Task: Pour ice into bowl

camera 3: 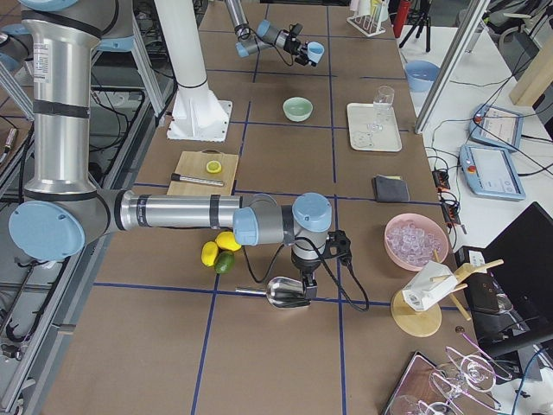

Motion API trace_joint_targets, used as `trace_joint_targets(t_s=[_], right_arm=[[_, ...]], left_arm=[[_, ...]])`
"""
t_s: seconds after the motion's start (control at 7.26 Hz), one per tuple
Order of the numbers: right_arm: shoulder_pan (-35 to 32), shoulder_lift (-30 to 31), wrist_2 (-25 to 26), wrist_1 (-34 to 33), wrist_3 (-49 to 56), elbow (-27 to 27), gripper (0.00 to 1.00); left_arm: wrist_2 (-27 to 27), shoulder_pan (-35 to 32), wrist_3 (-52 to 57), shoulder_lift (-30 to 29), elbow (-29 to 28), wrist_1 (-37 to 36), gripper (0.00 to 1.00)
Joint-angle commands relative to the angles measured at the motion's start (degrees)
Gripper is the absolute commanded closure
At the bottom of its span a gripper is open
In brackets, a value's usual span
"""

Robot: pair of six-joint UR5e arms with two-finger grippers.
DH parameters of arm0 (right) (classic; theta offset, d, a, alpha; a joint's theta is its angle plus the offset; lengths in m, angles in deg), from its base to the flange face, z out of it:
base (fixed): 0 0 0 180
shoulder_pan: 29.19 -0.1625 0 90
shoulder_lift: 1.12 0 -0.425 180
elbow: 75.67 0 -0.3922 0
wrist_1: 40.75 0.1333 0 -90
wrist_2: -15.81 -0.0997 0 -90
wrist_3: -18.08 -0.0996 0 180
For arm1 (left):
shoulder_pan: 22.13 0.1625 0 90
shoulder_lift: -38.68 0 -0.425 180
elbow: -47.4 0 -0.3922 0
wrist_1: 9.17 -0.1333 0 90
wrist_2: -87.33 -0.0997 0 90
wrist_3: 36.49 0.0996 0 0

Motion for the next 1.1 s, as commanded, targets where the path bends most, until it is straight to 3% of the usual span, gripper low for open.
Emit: trace_joint_targets(t_s=[0.0, 0.28, 0.69, 0.96], right_arm=[[0.0, 0.1, 0.0, 0.0, -0.5, 0.0, 0.0], [0.0, 0.1, 0.1, 0.0, -2.1, -0.1, 0.0], [0.0, 0.1, 0.1, -0.1, -2.6, -0.1, 0.0], [-0.4, 0.1, 0.0, -0.1, -5.1, -0.5, 0.0]], left_arm=[[-4.1, 1.5, 8.5, -5.2, -0.7, -6.4, 1.0], [-5.9, 3.6, 20.7, -8.7, -0.6, -14.0, 1.0], [-5.2, 4.8, 39.5, -10.4, -0.1, -14.3, 1.0], [-2.7, 4.8, 60.3, -11.1, -0.2, -14.6, 1.0]])
